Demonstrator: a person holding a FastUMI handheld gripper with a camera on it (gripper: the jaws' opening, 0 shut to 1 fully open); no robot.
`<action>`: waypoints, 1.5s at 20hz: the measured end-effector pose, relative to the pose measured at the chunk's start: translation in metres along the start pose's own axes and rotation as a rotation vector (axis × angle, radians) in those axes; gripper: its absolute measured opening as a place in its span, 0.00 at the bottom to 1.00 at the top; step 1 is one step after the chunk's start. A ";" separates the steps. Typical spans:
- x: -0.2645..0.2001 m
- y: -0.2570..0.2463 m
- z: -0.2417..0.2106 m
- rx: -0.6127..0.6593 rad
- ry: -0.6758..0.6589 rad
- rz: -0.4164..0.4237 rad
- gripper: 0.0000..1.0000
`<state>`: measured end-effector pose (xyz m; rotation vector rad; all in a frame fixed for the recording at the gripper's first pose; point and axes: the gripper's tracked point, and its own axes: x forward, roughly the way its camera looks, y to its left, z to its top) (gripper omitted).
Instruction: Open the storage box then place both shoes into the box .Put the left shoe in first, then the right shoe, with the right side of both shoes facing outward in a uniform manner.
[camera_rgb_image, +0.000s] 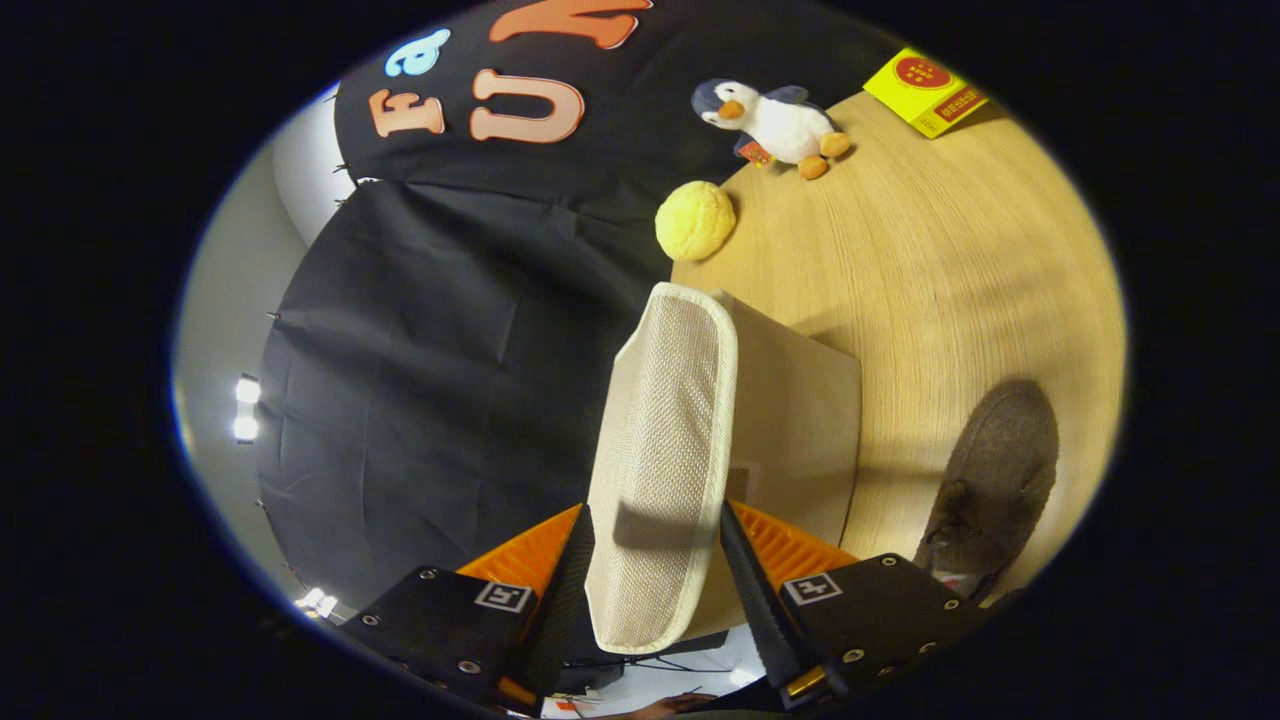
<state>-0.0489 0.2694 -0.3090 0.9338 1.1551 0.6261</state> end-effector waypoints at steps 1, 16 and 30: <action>-0.006 0.013 0.002 -0.016 -0.011 0.016 0.74; 0.068 0.167 0.010 -0.242 -0.063 0.054 0.31; 0.174 0.217 -0.027 -0.321 -0.015 -0.003 0.22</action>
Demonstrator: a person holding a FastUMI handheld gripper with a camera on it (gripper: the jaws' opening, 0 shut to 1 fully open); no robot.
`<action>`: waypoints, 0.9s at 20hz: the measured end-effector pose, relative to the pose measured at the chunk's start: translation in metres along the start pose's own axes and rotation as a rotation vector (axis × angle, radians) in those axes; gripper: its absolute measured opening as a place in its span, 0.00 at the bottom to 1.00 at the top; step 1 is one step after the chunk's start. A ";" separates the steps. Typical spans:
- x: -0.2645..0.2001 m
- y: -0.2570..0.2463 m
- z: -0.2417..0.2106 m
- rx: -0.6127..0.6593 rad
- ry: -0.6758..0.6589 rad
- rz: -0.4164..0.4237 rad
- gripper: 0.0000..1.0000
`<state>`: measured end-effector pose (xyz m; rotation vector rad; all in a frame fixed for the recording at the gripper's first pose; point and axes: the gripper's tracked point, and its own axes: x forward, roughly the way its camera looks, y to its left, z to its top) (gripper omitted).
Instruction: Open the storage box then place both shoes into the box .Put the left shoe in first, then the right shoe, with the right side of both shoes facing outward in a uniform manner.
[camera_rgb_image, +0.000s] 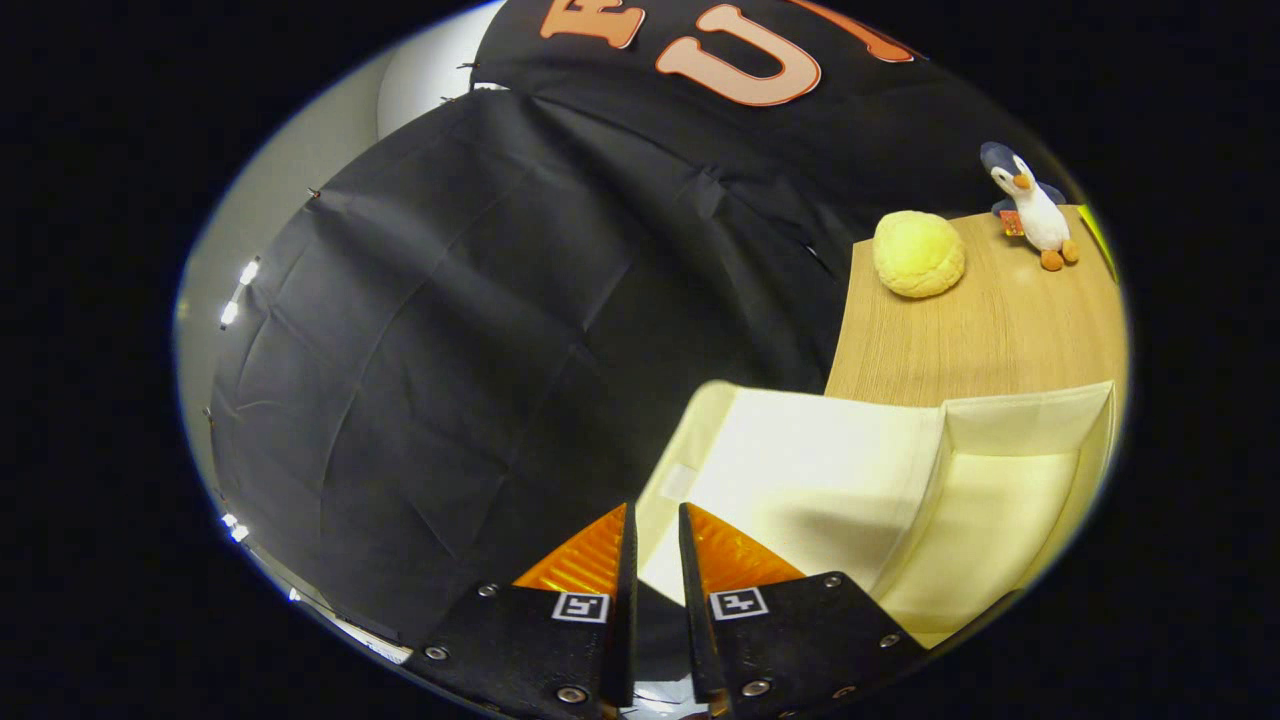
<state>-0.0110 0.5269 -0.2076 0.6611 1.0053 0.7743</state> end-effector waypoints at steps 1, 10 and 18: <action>-0.005 -0.007 -0.001 -0.023 -0.008 -0.025 0.26; -0.137 -0.170 -0.027 -0.152 -0.047 -0.403 0.86; -0.252 -0.280 -0.060 -0.186 -0.078 -0.678 0.87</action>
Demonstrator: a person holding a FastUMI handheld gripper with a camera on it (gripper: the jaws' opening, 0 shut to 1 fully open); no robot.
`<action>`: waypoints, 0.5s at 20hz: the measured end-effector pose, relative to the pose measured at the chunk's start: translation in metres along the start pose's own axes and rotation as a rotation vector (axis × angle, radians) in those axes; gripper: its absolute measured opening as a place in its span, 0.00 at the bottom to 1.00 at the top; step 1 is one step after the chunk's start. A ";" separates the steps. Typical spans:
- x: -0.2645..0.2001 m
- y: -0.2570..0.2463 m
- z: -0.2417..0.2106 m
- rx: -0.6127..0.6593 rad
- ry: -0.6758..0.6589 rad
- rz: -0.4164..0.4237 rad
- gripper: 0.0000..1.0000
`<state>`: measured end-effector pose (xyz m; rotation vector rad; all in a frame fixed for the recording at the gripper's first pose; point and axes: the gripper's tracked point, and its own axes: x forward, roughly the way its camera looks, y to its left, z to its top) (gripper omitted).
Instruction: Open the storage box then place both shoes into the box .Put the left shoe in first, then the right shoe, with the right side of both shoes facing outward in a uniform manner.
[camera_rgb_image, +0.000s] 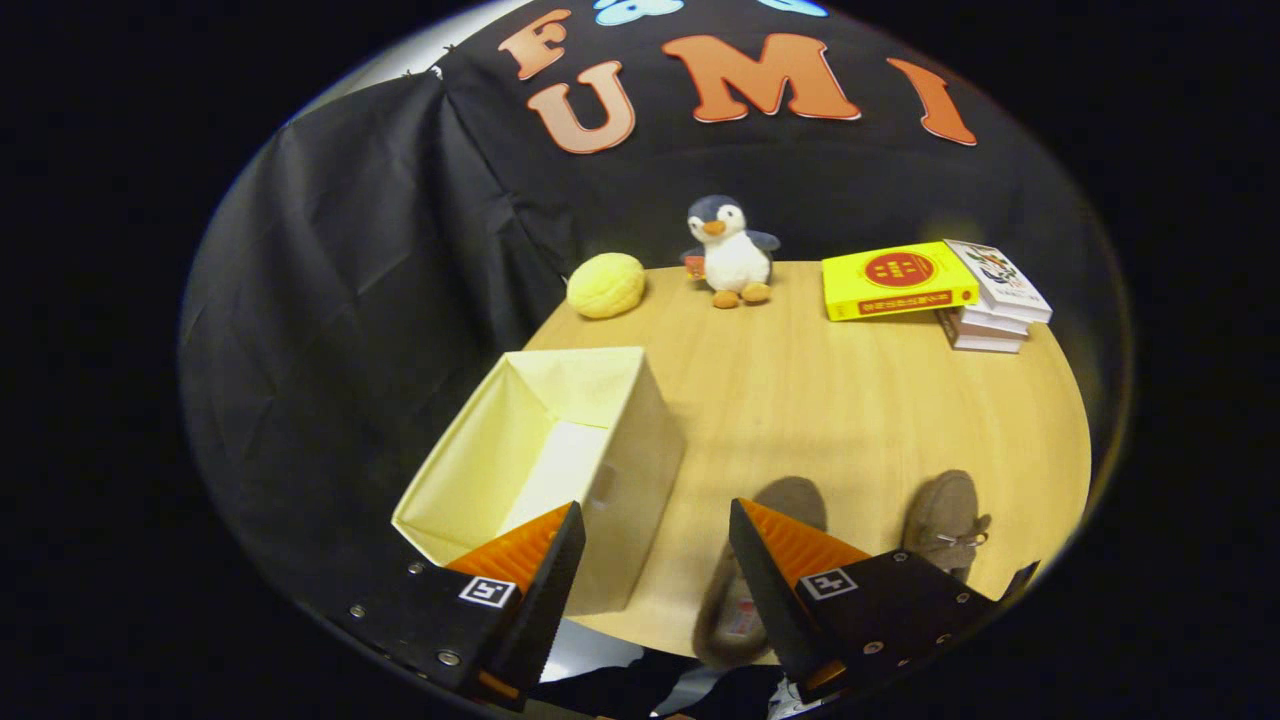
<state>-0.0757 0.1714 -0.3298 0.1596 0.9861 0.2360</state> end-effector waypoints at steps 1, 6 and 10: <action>-0.003 -0.012 -0.010 -0.002 0.008 -0.024 0.87; 0.003 -0.062 -0.066 -0.050 0.084 -0.108 0.85; 0.024 -0.078 -0.097 -0.053 0.132 -0.128 0.77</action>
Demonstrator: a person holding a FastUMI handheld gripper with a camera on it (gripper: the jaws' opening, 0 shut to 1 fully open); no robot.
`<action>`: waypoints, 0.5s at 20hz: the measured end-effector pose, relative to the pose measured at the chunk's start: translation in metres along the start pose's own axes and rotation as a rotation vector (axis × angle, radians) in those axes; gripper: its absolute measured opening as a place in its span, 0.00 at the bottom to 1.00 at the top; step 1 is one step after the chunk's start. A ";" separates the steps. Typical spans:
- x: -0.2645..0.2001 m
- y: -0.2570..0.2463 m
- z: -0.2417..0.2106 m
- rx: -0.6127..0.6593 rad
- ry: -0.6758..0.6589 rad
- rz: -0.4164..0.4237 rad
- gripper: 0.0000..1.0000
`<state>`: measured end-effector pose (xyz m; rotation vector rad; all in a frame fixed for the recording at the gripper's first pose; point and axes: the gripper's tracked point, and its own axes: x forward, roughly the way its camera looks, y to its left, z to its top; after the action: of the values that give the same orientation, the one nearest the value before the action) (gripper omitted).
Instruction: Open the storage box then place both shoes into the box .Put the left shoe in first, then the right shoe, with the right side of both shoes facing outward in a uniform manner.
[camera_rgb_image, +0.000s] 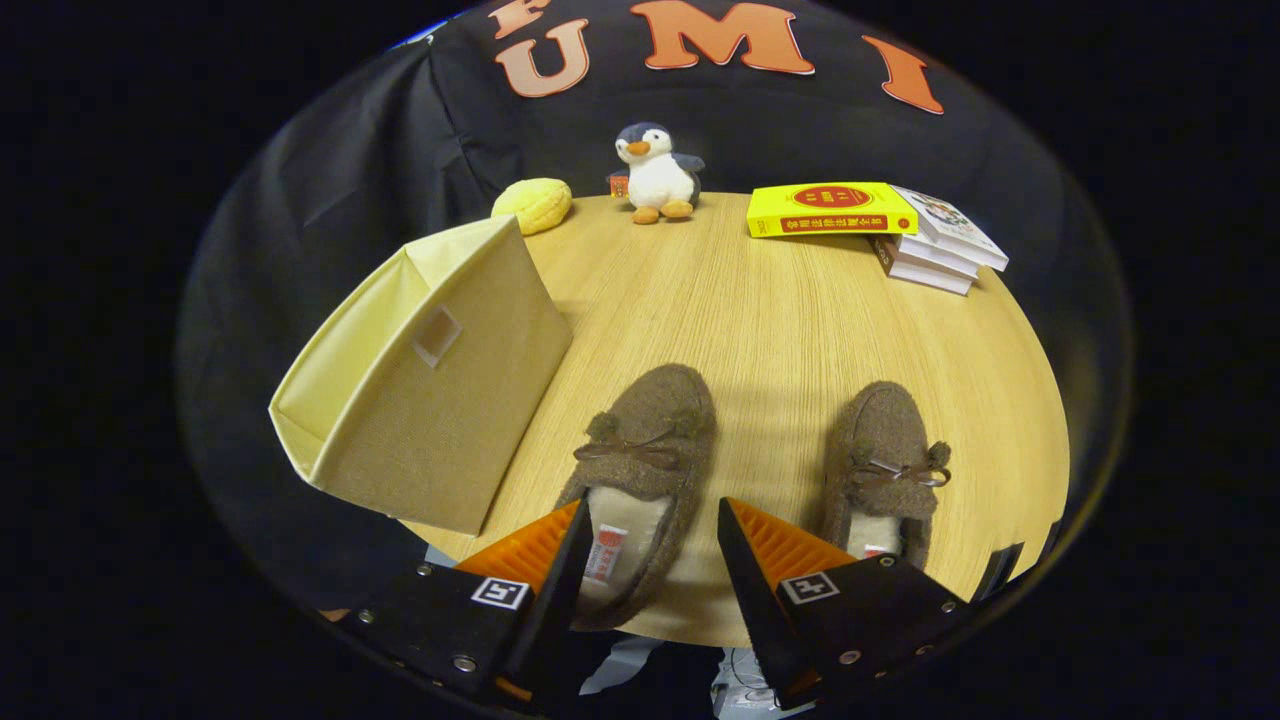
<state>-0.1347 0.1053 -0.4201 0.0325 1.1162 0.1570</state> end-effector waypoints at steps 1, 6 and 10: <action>0.008 -0.003 -0.003 -0.006 -0.001 -0.012 0.75; 0.038 -0.015 0.000 0.015 -0.027 -0.068 0.54; 0.049 -0.013 0.000 -0.001 -0.017 -0.097 0.32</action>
<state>-0.1122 0.0994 -0.4647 -0.0209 1.0987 0.0707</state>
